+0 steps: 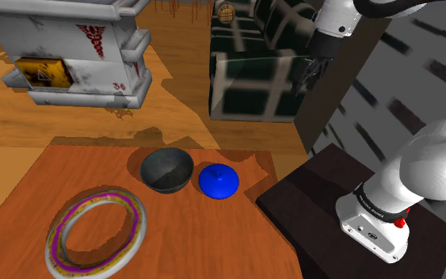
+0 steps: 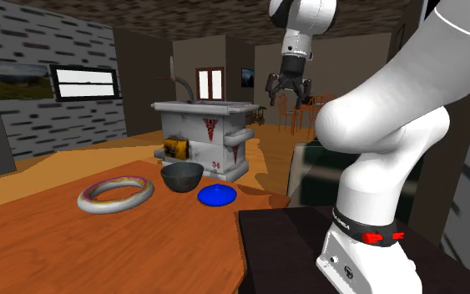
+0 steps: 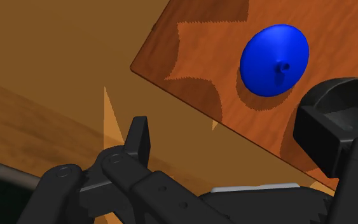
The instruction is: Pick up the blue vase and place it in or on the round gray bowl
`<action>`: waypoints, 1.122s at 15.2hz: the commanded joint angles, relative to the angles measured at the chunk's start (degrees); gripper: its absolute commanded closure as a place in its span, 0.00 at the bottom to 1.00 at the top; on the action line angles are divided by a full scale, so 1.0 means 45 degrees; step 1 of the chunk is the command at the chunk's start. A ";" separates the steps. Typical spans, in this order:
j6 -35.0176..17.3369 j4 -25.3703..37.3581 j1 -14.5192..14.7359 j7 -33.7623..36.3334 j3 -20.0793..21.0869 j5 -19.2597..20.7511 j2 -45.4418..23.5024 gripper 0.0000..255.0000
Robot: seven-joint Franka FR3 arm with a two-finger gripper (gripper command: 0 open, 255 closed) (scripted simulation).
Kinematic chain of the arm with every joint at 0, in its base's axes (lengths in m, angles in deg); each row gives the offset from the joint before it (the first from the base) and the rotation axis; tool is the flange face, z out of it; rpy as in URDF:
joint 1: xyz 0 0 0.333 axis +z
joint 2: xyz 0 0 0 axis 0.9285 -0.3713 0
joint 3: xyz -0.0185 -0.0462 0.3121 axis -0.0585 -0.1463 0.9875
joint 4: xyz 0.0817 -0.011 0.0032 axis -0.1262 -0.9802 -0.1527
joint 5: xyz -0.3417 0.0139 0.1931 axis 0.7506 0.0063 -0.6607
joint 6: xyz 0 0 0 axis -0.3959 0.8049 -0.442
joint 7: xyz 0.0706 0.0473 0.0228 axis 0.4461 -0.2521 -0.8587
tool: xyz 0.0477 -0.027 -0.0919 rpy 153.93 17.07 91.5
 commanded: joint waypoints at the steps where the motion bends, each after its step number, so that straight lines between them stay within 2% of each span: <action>1: -0.0737 -0.0254 0.0235 0.0288 0.0446 -0.0213 -0.0462 0.00; 10: -0.4166 -0.0594 0.1110 0.1626 0.2427 -0.0780 -0.3548 0.00; 17: -0.6659 0.0075 0.1441 0.3127 0.3869 -0.0190 -0.6801 0.00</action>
